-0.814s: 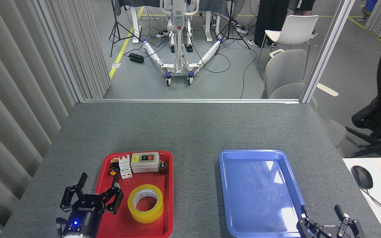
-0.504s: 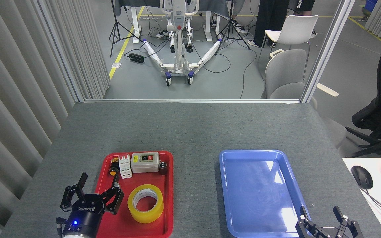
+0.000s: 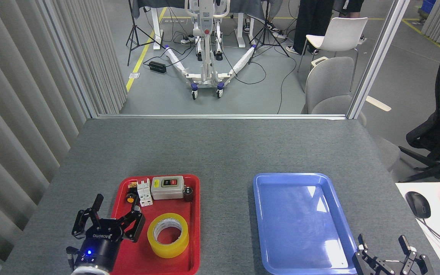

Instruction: Place and move tape with both arms

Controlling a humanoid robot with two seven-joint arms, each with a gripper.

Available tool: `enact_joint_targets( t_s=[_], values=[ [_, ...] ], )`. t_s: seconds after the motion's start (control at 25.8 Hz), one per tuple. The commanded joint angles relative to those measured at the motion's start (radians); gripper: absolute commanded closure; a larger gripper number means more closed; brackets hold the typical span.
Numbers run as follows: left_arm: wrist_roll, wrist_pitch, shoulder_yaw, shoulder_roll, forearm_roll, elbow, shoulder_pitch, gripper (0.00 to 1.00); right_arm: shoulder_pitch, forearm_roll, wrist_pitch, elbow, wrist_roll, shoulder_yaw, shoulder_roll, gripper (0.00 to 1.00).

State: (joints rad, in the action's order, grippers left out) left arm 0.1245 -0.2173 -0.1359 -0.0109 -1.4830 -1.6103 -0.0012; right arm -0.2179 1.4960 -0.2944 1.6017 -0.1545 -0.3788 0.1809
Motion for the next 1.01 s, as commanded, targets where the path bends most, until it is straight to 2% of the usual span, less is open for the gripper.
enact_joint_targets(
  t_s=[0.0, 0.16, 0.23, 0.31, 0.54, 0.62, 0.74, 0.97],
  values=[
    [0.001, -0.033, 0.015, 0.006, 0.003, -0.020, -0.022, 0.00, 0.000, 0.000, -0.002, 0.001, -0.013, -0.006, 0.000, 0.00],
    [-0.009, -0.109, 0.050, 0.006, -0.005, -0.011, -0.054, 0.00, 0.002, 0.000, -0.002, 0.001, -0.025, -0.003, 0.009, 0.00],
    [-0.060, -0.125, 0.070, 0.006, -0.007, -0.007, -0.071, 0.00, 0.002, 0.000, -0.002, 0.000, -0.039, -0.002, 0.012, 0.00],
    [-0.210, -0.134, 0.075, 0.003, -0.003, -0.016, -0.085, 0.00, 0.003, 0.000, 0.000, 0.000, -0.049, 0.001, 0.020, 0.00],
    [-0.888, -0.136, 0.085, -0.004, 0.003, -0.046, -0.174, 0.00, 0.005, 0.000, 0.004, -0.002, -0.049, 0.006, 0.035, 0.00],
    [-1.046, -0.136, 0.085, -0.004, 0.003, -0.045, -0.200, 0.00, 0.006, 0.000, 0.011, -0.005, -0.049, 0.006, 0.041, 0.00],
    [-1.184, -0.139, 0.085, -0.003, 0.003, -0.037, -0.249, 0.00, 0.011, 0.000, 0.014, -0.011, -0.049, 0.006, 0.051, 0.00],
    [-1.338, -0.143, 0.099, 0.006, 0.010, 0.004, -0.319, 0.00, 0.031, 0.000, 0.040, -0.016, -0.048, 0.023, 0.074, 0.00]
  ],
)
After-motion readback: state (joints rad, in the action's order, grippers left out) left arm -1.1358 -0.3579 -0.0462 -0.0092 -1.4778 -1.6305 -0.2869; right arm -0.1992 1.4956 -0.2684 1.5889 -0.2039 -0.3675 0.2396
